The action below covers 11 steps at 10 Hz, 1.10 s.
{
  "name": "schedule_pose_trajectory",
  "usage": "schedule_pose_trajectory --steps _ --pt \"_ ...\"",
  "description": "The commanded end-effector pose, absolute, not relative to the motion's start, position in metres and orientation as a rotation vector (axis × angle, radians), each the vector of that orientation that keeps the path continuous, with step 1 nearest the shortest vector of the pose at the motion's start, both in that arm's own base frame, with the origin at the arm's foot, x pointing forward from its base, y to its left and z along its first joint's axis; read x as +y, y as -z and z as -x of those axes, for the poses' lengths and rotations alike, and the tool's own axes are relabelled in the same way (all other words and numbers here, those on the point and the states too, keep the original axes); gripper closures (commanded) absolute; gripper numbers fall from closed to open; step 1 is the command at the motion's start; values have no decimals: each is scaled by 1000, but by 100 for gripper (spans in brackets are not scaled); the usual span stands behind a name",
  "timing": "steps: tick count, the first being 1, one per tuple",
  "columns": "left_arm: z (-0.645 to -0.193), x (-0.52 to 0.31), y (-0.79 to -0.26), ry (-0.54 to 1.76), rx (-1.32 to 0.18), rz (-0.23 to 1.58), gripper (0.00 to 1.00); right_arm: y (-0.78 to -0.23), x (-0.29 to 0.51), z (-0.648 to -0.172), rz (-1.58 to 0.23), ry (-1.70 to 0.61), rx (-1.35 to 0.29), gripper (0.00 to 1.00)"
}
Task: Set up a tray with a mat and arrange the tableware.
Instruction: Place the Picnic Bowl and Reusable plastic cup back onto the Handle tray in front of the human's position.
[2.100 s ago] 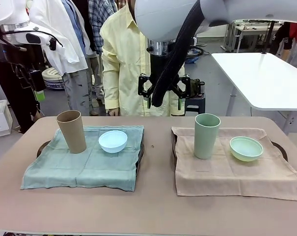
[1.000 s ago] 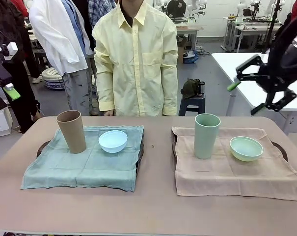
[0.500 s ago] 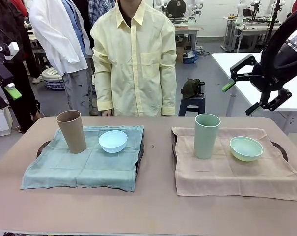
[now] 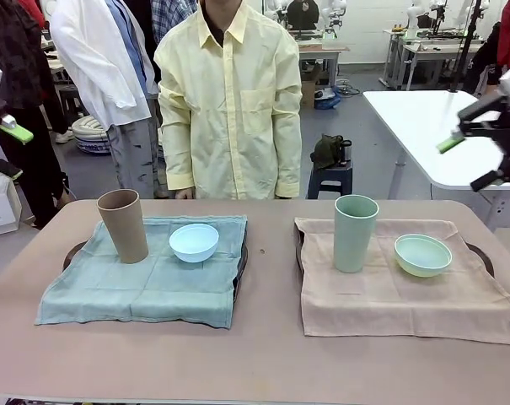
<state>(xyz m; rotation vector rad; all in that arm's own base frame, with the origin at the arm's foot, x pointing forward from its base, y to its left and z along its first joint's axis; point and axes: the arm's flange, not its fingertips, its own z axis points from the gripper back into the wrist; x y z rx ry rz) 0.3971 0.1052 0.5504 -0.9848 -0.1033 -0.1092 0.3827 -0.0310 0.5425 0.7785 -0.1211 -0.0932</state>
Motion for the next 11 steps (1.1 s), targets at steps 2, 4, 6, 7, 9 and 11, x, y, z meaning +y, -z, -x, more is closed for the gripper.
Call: schedule_pose_trajectory --steps 2,4,6,7,9,11 --pt "-392 119 -522 -35 -177 1222 0 -514 -85 -379 -998 34 -160 0" --pt "-404 136 -502 -98 -125 1277 0 -484 -126 -360 -1190 141 -222 0" --pt "-413 146 -489 -107 -76 1324 0 -465 -164 -335 -1261 259 -233 0" --pt "-418 148 -484 -105 -75 1327 0 -459 -180 -325 -1254 304 -230 0" --pt "-421 153 -484 -99 -124 1328 0 -458 -191 -314 -1228 345 -202 0" --pt "-418 148 -477 -123 -83 1306 0 -454 -196 -313 -1245 348 -229 0"
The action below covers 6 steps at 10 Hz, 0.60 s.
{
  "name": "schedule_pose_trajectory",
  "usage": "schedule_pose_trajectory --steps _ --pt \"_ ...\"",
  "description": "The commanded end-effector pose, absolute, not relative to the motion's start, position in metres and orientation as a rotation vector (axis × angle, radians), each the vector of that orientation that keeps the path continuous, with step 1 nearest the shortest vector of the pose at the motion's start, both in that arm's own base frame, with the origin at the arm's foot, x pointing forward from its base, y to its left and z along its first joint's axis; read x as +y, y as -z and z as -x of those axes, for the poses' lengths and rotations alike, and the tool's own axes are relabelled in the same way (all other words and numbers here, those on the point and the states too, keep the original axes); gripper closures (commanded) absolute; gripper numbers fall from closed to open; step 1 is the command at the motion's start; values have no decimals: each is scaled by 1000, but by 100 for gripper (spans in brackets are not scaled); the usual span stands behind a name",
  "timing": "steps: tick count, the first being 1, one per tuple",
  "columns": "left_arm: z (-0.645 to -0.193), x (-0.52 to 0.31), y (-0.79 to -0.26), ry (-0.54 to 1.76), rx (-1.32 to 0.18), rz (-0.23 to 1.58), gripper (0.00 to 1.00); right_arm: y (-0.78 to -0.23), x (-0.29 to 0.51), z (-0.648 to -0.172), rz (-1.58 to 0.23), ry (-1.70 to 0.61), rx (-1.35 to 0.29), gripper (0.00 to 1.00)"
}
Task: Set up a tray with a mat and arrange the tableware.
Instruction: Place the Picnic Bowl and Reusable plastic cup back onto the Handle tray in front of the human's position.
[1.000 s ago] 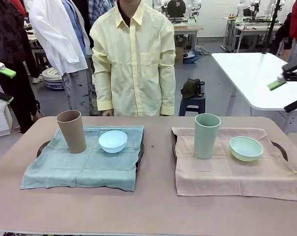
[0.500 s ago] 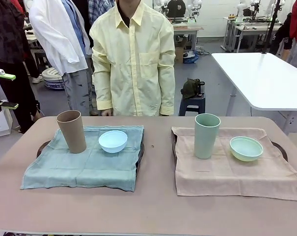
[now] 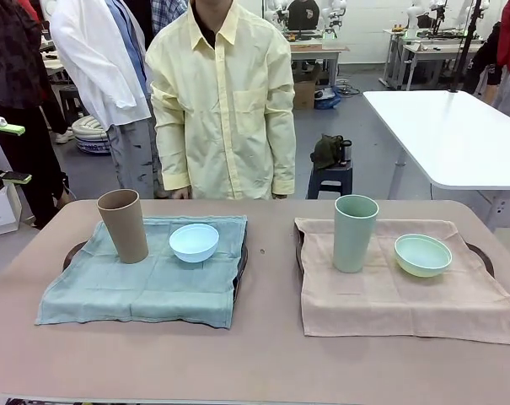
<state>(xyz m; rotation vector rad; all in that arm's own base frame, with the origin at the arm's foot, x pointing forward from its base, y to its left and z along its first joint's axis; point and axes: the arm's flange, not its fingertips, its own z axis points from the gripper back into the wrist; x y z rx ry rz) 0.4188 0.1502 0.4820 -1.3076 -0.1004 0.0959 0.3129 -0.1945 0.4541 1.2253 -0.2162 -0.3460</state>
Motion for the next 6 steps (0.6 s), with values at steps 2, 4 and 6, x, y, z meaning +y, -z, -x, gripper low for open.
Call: schedule_pose_trajectory --steps 2,4,6 --pt "-418 148 -477 -123 -83 1306 0 -454 -196 -313 -1245 348 -229 0" --pt "-418 148 -477 -123 -83 1306 0 -454 -196 -313 -1245 348 -229 0" --pt "-418 148 -477 -123 -83 1306 0 -454 -196 -313 -1245 348 -229 0"
